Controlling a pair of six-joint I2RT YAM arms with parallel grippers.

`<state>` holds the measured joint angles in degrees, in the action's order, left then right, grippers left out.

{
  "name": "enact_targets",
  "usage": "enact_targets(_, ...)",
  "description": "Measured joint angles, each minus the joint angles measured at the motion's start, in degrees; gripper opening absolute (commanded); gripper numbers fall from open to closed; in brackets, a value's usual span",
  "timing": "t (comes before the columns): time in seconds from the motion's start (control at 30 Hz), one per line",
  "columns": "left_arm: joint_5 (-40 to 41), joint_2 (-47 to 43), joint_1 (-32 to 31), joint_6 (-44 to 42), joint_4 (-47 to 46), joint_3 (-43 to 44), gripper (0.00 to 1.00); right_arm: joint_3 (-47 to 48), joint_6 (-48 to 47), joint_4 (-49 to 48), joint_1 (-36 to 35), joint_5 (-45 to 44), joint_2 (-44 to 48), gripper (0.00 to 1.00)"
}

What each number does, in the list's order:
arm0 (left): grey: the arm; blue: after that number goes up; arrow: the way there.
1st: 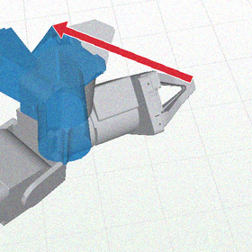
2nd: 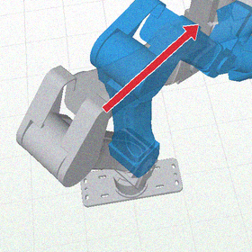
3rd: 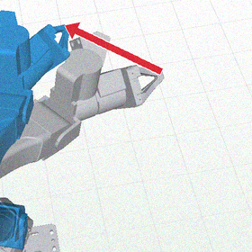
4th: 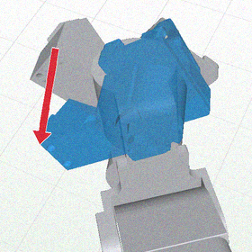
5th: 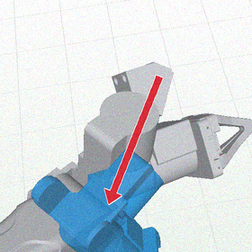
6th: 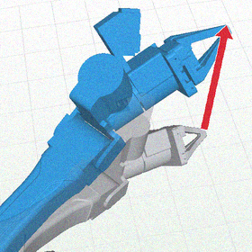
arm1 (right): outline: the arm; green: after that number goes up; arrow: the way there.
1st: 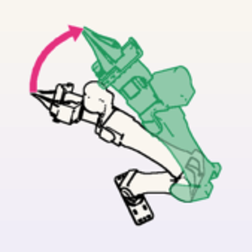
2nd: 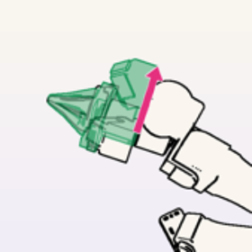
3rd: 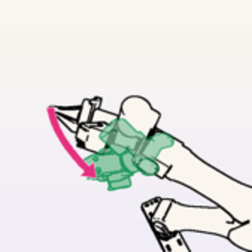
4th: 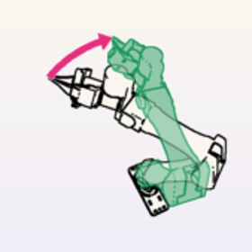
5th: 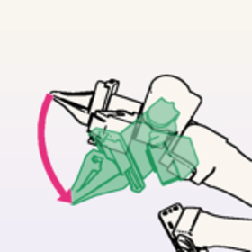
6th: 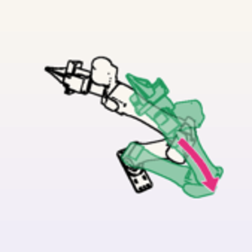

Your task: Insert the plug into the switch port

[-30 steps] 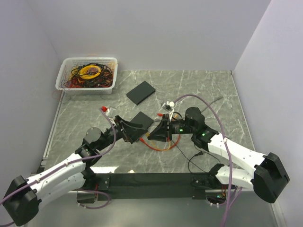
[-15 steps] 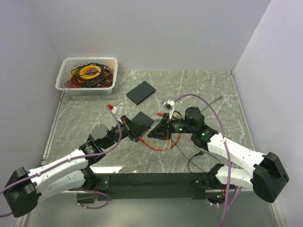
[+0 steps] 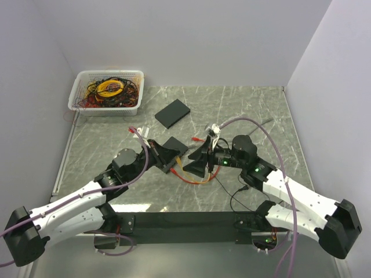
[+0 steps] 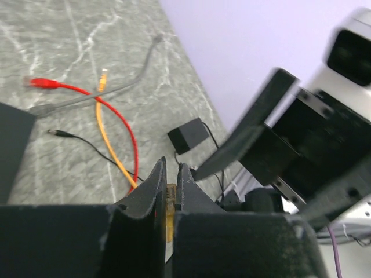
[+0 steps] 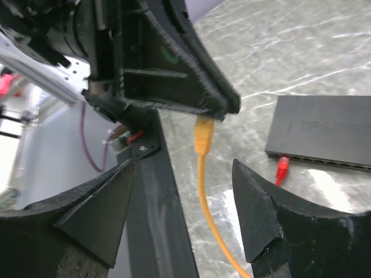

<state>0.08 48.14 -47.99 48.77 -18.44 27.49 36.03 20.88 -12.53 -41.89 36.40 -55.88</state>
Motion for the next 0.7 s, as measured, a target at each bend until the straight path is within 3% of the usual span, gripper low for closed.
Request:
enact_targets(0.37, 3.3, 1.0, -0.1, 2.4, 4.9, 2.0, 0.01, 4.7, -7.1, 8.9, -12.8, -21.7, -3.1, 0.59)
enact_targets(0.47, 3.5, 1.2, -0.1, 2.6, 6.1, 2.6, 0.01, 4.7, -7.5, 9.4, -13.8, -25.8, -4.2, 0.48)
enact_targets(0.7, 4.5, 0.5, -0.2, 3.0, 7.3, 2.8, 0.0, 7.1, -8.4, 9.6, -14.4, -30.3, -7.4, 0.4)
